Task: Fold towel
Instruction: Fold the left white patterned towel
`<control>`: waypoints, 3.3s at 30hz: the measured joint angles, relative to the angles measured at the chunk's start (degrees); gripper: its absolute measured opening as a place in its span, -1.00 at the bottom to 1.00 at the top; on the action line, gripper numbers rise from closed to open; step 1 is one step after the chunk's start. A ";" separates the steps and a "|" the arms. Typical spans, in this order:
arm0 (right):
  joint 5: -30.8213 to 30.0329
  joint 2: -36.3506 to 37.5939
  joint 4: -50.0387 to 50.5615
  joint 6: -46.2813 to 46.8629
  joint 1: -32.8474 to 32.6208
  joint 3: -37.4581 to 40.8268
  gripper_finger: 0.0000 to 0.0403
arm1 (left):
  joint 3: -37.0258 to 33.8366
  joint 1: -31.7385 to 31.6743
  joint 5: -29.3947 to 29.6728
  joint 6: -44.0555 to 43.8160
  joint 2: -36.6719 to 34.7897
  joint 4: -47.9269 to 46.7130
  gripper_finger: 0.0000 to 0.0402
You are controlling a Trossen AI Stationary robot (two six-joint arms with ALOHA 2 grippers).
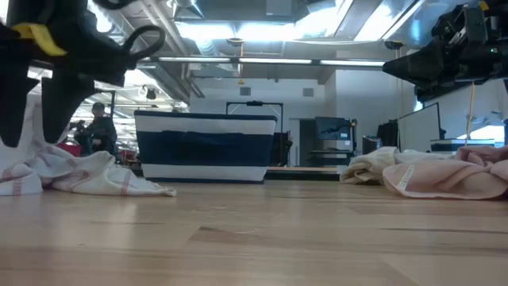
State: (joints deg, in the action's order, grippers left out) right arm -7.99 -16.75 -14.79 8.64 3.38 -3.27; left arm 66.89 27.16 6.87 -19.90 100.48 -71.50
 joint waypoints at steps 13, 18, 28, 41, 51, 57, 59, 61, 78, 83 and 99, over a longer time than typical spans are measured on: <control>-0.37 -0.02 -0.04 0.00 0.00 0.00 -0.92 | -2.82 -3.32 -7.65 4.12 0.44 2.35 -0.29; -0.37 0.00 -0.05 -0.11 0.00 0.00 -0.92 | -3.54 -3.63 -8.36 3.49 0.44 2.45 -0.55; 1.45 0.00 -3.47 -1.59 0.00 -0.21 -0.92 | 2.31 -3.74 -8.30 2.03 0.20 2.24 -0.96; 4.83 -7.88 -5.81 -7.33 -0.04 -13.80 -0.92 | 32.87 -5.58 8.75 3.57 -6.75 -5.65 -0.97; 3.25 -26.57 -4.34 -14.17 -0.02 -29.28 -0.92 | 50.43 -5.80 23.11 17.96 -12.18 2.11 -0.97; 3.04 -37.87 1.07 -13.86 -0.02 -30.75 -0.76 | 48.44 -4.92 23.16 16.40 -13.81 -0.20 -0.98; 3.57 -41.25 3.67 -12.82 -0.04 -30.75 -0.64 | 47.70 -4.61 24.12 15.59 -13.87 -1.12 -0.97; 6.90 -44.44 6.32 -11.55 -0.02 -30.75 -0.51 | 47.40 -4.34 24.73 15.36 -13.72 -1.36 -0.96; 12.81 -75.01 -7.74 -22.28 -7.40 -30.81 -0.27 | 46.97 -4.26 25.15 15.68 -13.65 -1.08 -0.95; 9.50 -81.69 -9.46 -24.22 -9.52 -33.30 -0.27 | 46.97 -4.33 25.18 16.18 -13.65 -1.10 -0.95; -0.44 -81.35 1.72 -27.93 -10.68 -41.10 -0.92 | 47.00 -4.29 25.23 17.31 -13.77 -1.01 -0.95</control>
State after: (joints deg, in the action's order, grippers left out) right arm -8.42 -98.11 -13.08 -19.29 -7.30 -44.36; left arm 113.89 22.87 32.10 -2.59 86.71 -72.51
